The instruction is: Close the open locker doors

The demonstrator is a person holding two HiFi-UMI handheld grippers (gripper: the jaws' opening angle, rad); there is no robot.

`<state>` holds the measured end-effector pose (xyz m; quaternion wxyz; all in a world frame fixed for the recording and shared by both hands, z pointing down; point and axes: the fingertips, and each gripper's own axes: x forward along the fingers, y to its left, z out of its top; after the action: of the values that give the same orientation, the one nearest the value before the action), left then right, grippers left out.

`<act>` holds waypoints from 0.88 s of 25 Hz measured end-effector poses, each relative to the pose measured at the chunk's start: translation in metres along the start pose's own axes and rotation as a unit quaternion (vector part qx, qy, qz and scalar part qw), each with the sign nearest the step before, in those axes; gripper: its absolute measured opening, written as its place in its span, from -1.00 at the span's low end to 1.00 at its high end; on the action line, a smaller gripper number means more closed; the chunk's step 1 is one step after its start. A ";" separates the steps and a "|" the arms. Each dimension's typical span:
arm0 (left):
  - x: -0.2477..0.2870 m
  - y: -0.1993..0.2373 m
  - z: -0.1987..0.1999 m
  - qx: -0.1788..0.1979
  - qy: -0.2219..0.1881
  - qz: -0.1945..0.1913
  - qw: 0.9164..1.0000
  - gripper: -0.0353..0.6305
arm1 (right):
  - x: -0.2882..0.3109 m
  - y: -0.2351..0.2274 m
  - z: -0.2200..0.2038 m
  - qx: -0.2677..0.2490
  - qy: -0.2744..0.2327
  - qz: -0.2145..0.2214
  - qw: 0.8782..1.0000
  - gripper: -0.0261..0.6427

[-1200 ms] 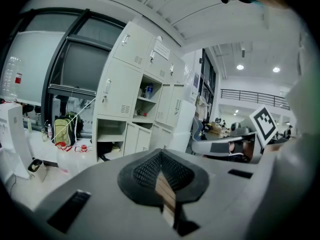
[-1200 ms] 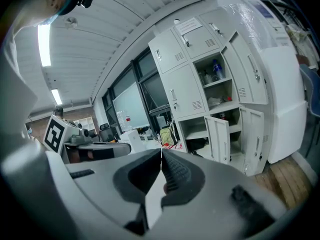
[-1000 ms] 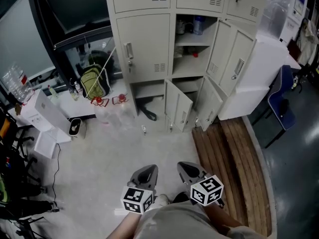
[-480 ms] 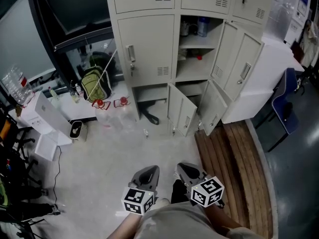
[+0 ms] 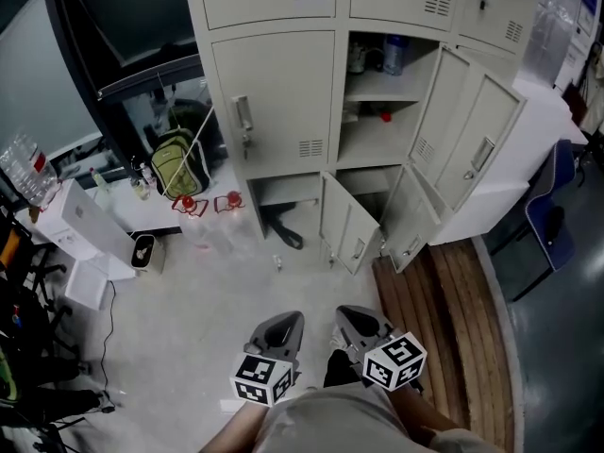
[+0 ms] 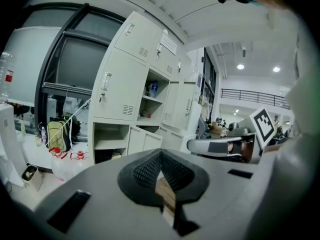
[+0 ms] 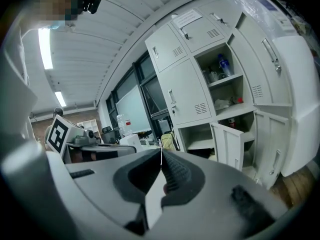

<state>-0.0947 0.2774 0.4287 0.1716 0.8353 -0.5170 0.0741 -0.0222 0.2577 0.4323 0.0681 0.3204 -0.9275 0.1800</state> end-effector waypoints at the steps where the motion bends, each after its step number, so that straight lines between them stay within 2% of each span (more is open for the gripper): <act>1: 0.007 0.003 0.003 0.000 0.000 0.000 1.000 -0.85 | 0.005 -0.006 0.003 0.000 0.001 0.002 1.000 -0.84; 11: 0.073 0.034 0.036 -0.005 0.008 0.012 1.000 -0.85 | 0.051 -0.060 0.047 0.006 -0.012 0.039 0.999 -0.84; 15: 0.098 0.041 0.049 -0.001 0.011 0.015 1.000 -0.85 | 0.065 -0.081 0.055 -0.012 0.001 0.042 0.999 -0.84; 22: 0.142 0.053 0.067 -0.011 0.010 0.019 1.000 -0.85 | 0.085 -0.126 0.074 -0.011 0.012 0.036 0.999 -0.84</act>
<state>-0.0809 0.1125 0.4206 0.1840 0.8226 -0.5321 0.0798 -0.0118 0.0889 0.4213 0.0762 0.2839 -0.9395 0.1759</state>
